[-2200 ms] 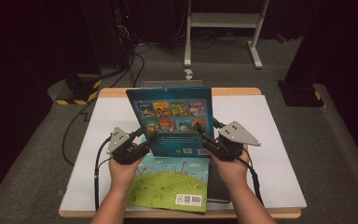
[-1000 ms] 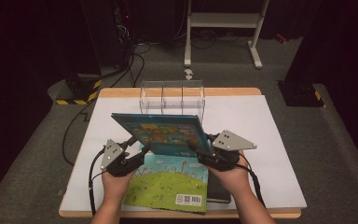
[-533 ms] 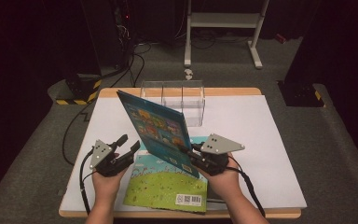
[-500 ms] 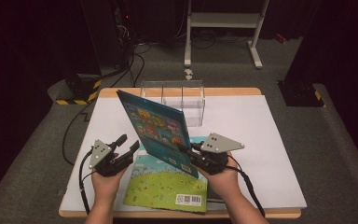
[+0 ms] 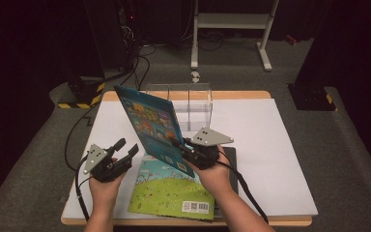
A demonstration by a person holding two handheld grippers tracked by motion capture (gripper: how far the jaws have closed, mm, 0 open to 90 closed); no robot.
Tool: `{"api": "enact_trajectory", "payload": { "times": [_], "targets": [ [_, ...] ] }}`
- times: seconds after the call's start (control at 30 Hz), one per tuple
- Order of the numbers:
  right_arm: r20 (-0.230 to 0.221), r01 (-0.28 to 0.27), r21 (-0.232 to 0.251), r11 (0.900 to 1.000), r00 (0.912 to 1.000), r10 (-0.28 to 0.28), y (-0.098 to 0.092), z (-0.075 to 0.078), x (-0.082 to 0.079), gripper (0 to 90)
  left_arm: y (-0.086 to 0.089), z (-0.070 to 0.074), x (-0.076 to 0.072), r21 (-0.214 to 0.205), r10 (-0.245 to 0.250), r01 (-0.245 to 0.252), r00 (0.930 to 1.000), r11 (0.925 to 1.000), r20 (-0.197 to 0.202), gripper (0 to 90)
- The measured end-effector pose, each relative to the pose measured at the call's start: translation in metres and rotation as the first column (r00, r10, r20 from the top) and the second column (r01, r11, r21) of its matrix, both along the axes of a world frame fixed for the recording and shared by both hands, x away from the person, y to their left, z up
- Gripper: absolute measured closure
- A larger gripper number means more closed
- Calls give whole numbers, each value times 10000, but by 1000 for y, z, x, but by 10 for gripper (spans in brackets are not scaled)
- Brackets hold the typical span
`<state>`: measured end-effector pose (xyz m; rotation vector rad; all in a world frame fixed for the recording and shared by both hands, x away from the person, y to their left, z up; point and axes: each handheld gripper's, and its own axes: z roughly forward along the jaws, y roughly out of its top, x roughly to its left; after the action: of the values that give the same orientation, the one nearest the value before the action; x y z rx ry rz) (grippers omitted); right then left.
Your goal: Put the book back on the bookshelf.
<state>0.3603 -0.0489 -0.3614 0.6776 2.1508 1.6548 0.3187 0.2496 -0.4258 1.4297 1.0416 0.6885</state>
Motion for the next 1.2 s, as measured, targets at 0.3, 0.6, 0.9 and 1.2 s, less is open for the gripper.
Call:
{"api": "enact_trajectory", "payload": {
  "times": [0.3,0.6,0.9,1.2],
  "targets": [
    [11,242,90,9997,9997,-242,19,-7,12,830,0,2,-1,-47,-8,8,10000,10000,-22,422],
    [-109,146,4,9999,9998,-146,24,-22,15,825,-11,16,-8,-133,-419,425,9981,9990,459,351],
    [-45,118,2,9999,9999,-118,25,-23,14,823,-33,31,-10,-624,-1300,1340,9895,9890,637,258],
    [-101,115,18,9999,9999,-115,25,-23,13,819,-49,58,1,-536,-1787,1835,9804,9816,833,207]
  ]
}}
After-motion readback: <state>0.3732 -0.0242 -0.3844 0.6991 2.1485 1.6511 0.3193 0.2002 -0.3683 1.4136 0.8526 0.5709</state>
